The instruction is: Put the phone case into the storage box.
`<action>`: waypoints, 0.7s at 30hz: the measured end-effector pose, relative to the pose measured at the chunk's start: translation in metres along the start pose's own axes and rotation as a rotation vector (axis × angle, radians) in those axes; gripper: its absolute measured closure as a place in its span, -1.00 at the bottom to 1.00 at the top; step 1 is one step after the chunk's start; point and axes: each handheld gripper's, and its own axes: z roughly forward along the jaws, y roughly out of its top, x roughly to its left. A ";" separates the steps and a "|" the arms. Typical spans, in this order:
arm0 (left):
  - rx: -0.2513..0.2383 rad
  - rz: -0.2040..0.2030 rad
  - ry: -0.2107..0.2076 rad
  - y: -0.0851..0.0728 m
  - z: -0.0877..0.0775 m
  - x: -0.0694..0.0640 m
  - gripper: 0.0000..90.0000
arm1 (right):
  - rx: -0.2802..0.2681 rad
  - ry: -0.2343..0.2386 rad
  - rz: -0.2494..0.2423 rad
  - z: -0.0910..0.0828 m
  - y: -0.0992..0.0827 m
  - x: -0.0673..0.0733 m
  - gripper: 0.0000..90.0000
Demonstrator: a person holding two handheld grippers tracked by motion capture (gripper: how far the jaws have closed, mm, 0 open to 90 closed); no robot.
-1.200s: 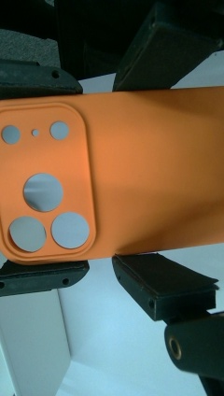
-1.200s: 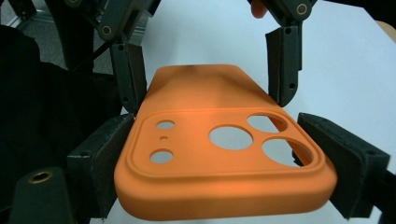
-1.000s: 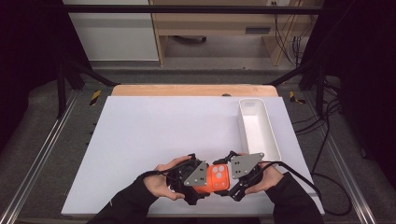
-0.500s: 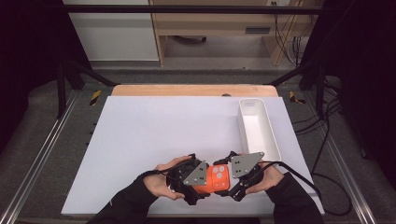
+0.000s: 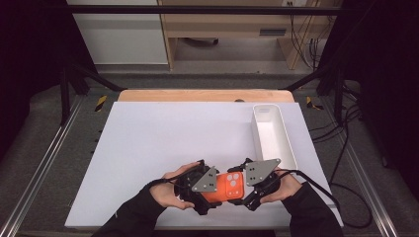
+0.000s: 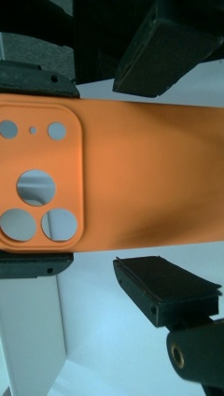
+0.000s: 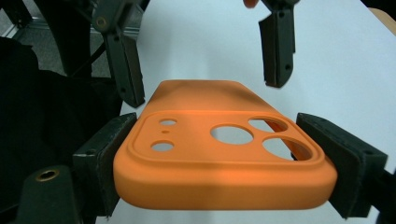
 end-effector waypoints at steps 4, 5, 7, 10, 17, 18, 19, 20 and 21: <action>-0.019 -0.046 -0.010 -0.004 -0.009 0.004 -0.82 | 0.001 -0.002 0.011 -0.004 0.001 -0.001 -0.64; -0.021 -0.056 -0.005 -0.005 -0.011 0.005 -0.84 | 0.004 -0.003 0.017 -0.005 0.001 -0.002 -0.64; -0.031 -0.082 0.001 -0.008 -0.015 0.007 -0.91 | 0.001 -0.010 0.022 -0.008 0.002 -0.002 -0.64; -0.041 -0.124 0.008 -0.013 -0.020 0.010 -0.94 | -0.003 -0.014 0.029 -0.012 0.003 -0.003 -0.64; -0.053 -0.184 0.031 -0.024 -0.025 0.013 -0.97 | -0.005 -0.024 0.043 -0.022 0.006 -0.004 -0.64; -0.055 -0.191 0.032 -0.026 -0.026 0.013 -0.97 | -0.003 -0.023 0.048 -0.024 0.006 -0.004 -0.64; -0.060 -0.200 0.032 -0.028 -0.026 0.013 -0.98 | -0.003 -0.025 0.048 -0.025 0.006 -0.005 -0.64; -0.065 -0.207 0.032 -0.029 -0.027 0.014 -0.98 | -0.002 -0.027 0.049 -0.026 0.006 -0.005 -0.64; -0.068 -0.214 0.032 -0.030 -0.028 0.014 -0.98 | 0.000 -0.027 0.053 -0.027 0.006 -0.006 -0.64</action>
